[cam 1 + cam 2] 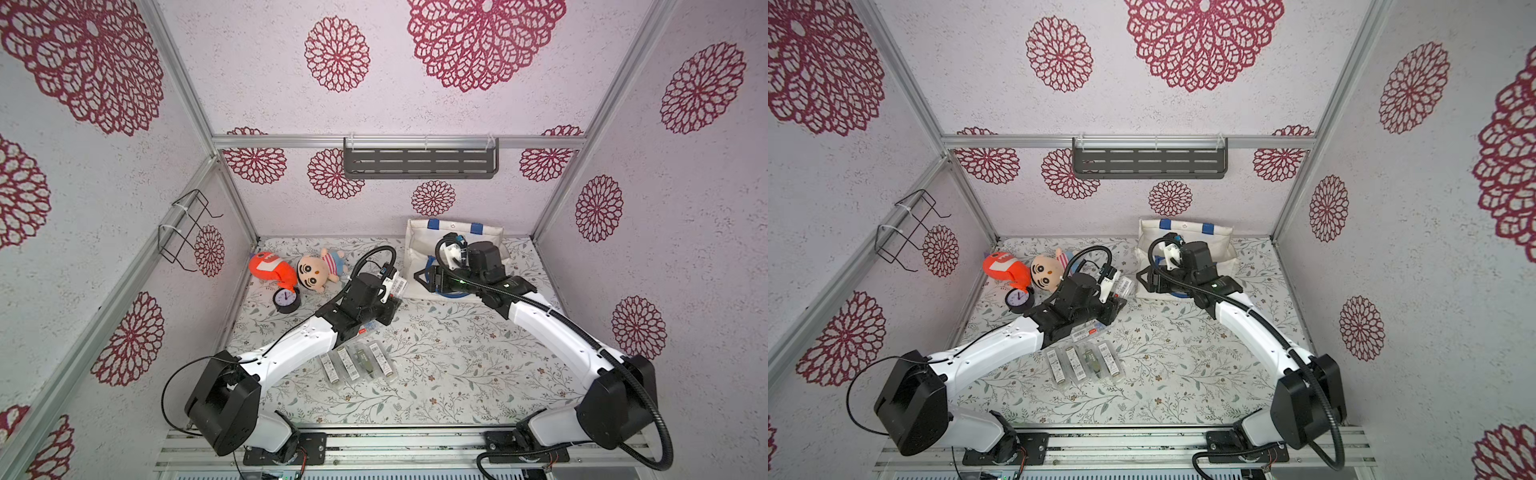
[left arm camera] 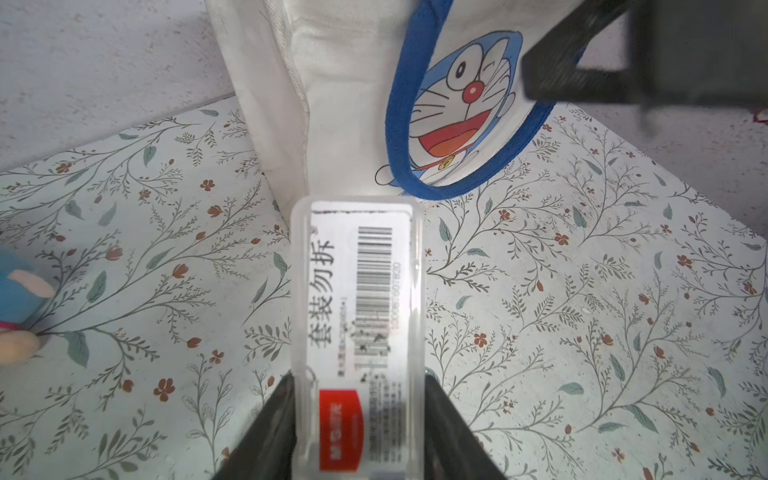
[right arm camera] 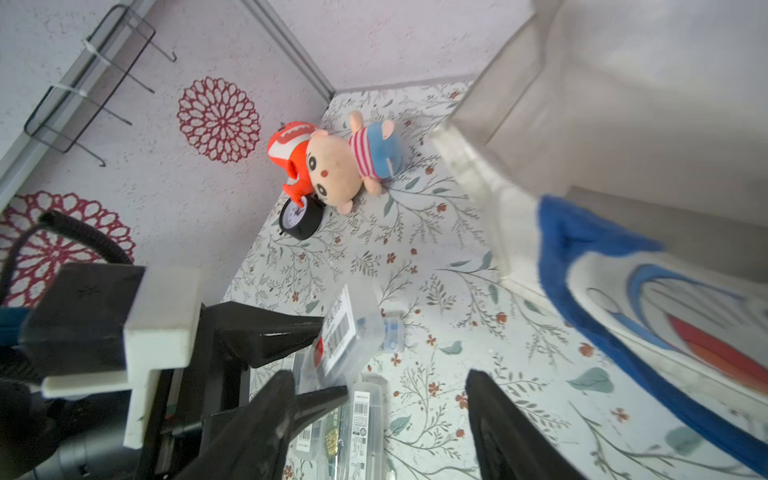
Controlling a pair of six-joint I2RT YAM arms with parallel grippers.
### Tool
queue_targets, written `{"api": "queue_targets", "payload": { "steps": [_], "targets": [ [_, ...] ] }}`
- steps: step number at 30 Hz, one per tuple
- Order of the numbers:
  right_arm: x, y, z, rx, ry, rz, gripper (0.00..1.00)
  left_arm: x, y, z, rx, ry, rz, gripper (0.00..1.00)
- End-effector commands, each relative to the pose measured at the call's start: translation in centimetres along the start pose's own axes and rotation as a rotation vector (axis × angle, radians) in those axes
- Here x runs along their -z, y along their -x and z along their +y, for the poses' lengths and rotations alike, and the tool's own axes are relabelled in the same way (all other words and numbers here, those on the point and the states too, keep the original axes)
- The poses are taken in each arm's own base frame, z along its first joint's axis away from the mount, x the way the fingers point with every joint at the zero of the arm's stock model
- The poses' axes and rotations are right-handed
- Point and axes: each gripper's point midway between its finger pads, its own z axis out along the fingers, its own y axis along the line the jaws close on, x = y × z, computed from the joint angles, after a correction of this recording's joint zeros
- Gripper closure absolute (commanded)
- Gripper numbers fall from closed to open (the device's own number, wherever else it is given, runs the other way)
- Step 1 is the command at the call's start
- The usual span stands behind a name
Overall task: Put the compass set into the canvas bag
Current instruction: Place the compass set in the canvas bag.
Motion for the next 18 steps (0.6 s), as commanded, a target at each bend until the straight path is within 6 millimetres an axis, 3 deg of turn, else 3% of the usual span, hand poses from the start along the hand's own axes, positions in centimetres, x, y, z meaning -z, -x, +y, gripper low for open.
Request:
{"api": "queue_targets", "payload": {
  "steps": [1,7,18],
  "targets": [
    [-0.5,1.8,3.3,0.012,0.109,-0.034,0.35,1.3,2.8,-0.3,-0.009,-0.012,-0.115,0.66],
    [-2.6,0.5,3.1,-0.004,0.109,0.027,0.39,1.6,2.9,-0.3,-0.009,-0.015,-0.125,0.66],
    [-4.3,-0.2,4.0,-0.03,0.186,0.069,0.56,1.6,3.3,-0.6,-0.014,-0.032,-0.134,0.66]
  ]
}}
